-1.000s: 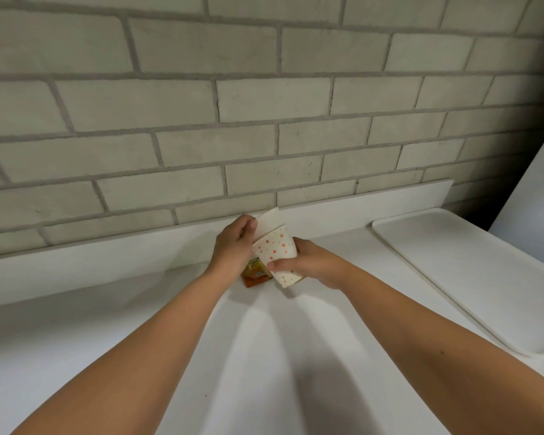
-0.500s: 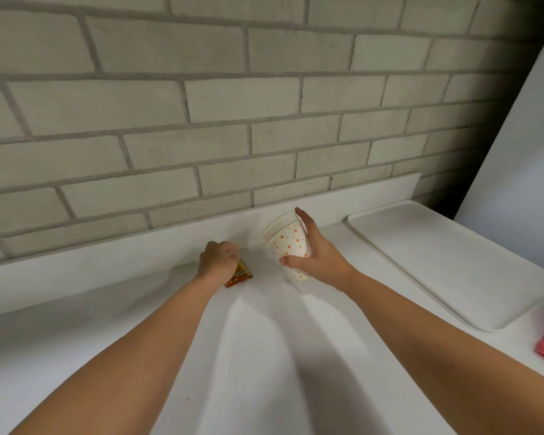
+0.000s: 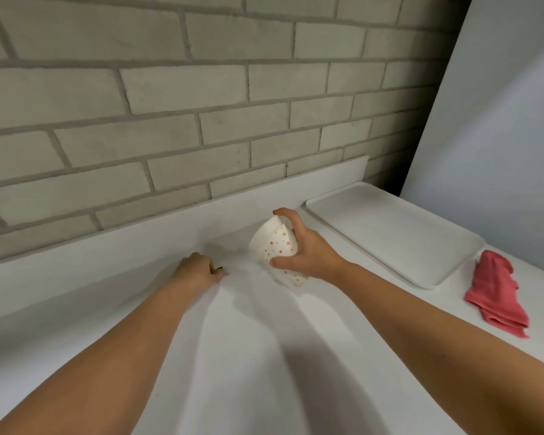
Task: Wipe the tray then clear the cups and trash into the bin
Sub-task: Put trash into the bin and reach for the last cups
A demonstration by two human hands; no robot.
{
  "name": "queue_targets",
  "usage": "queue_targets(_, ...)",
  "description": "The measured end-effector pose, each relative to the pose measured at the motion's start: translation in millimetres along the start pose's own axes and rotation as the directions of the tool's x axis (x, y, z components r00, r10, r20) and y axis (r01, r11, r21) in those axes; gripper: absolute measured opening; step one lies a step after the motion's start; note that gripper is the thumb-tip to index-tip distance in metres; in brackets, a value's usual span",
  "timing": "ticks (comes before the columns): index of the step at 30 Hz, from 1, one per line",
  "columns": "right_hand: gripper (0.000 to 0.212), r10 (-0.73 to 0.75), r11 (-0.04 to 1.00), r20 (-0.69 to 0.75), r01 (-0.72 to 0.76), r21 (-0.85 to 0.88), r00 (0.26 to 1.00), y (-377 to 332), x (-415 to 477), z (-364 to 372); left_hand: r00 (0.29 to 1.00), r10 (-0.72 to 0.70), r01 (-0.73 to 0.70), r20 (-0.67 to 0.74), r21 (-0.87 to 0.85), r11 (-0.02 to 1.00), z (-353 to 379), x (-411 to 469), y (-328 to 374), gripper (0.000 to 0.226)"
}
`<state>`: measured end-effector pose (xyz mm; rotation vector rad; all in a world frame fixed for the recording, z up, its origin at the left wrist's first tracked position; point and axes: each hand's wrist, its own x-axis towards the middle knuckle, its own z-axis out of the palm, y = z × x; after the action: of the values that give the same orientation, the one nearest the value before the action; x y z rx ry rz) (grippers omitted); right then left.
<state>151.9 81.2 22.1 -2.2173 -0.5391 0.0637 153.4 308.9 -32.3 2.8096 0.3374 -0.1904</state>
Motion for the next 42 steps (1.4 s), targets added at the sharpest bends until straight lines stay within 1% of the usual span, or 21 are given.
queue_targets(4, 0.077, 0.046, 0.999, -0.058, -0.048, -0.019, 0.997, 0, -19, -11, 0.996, 0.082, -0.077, 0.043, -0.098, 0.992, 8, -19, 27, 0.026)
queue_targets(6, 0.08, 0.052, 0.997, -0.117, -0.058, -0.055, 0.992, -1, -30, -21, 0.99, 0.116, -0.103, 0.082, -0.148, 0.984, 12, -27, 42, 0.023)
queue_targets(8, 0.084, 0.061, 0.993, -0.14, -0.075, -0.095, 0.988, 0, -44, -36, 0.982, 0.167, -0.142, 0.093, -0.231, 0.963, 14, -34, 60, 0.017)
queue_targets(10, 0.079, 0.087, 0.978, -0.125, -0.109, -0.18, 0.988, 1, -59, -53, 0.972, 0.231, -0.217, 0.033, -0.243, 0.946, 13, -45, 80, 0.011)
queue_targets(13, 0.062, 0.148, 0.938, -0.103, -0.173, -0.3, 0.984, 2, -87, -80, 0.946, 0.321, -0.319, -0.034, -0.25, 0.914, 8, -69, 116, 0.006)
queue_targets(14, 0.056, 0.174, 0.92, -0.109, -0.201, -0.336, 0.979, 3, -99, -90, 0.933, 0.357, -0.354, -0.038, -0.268, 0.896, 9, -79, 130, 0.008)
queue_targets(16, 0.04, 0.201, 0.881, -0.115, -0.231, -0.413, 0.973, 2, -116, -107, 0.904, 0.423, -0.421, -0.055, -0.276, 0.864, 7, -98, 152, 0.021)
queue_targets(18, 0.032, 0.217, 0.847, -0.114, -0.245, -0.471, 0.97, 3, -135, -123, 0.872, 0.486, -0.478, -0.05, -0.294, 0.828, 6, -119, 176, 0.029)
queue_targets(20, 0.034, 0.221, 0.827, -0.11, -0.246, -0.506, 0.969, 6, -157, -142, 0.846, 0.531, -0.521, -0.055, -0.302, 0.799, 7, -140, 202, 0.03)
queue_targets(24, 0.036, 0.252, 0.801, -0.149, -0.292, -0.522, 0.956, 15, -208, -182, 0.804, 0.593, -0.574, -0.042, -0.312, 0.757, 18, -182, 254, 0.02)
queue_targets(27, 0.039, 0.317, 0.777, -0.205, -0.378, -0.504, 0.926, 29, -253, -211, 0.774, 0.633, -0.603, -0.027, -0.333, 0.724, 36, -219, 296, 0.021)
queue_targets(29, 0.039, 0.357, 0.752, -0.241, -0.43, -0.5, 0.903, 42, -286, -228, 0.74, 0.673, -0.631, -0.006, -0.353, 0.691, 53, -246, 322, 0.02)
queue_targets(32, 0.038, 0.423, 0.72, -0.276, -0.505, -0.477, 0.863, 64, -332, -250, 0.694, 0.719, -0.658, 0.024, -0.383, 0.648, 84, -279, 354, 0.015)
queue_targets(34, 0.04, 0.474, 0.706, -0.28, -0.55, -0.445, 0.835, 79, -359, -258, 0.682, 0.729, -0.67, 0.059, -0.347, 0.656, 108, -300, 369, 0.024)
queue_targets(36, 0.039, 0.507, 0.705, -0.262, -0.57, -0.423, 0.821, 95, -377, -258, 0.675, 0.73, -0.674, 0.104, -0.314, 0.668, 133, -316, 377, 0.021)
queue_targets(38, 0.038, 0.539, 0.7, -0.212, -0.573, -0.426, 0.815, 112, -394, -252, 0.668, 0.728, -0.673, 0.156, -0.292, 0.68, 166, -332, 379, 0.018)
queue_targets(40, 0.036, 0.582, 0.687, -0.158, -0.586, -0.43, 0.798, 130, -407, -239, 0.682, 0.691, -0.638, 0.239, -0.267, 0.722, 202, -341, 373, 0.018)
queue_targets(42, 0.037, 0.628, 0.68, -0.102, -0.607, -0.411, 0.772, 149, -418, -221, 0.72, 0.613, -0.564, 0.326, -0.242, 0.79, 232, -341, 364, 0.018)
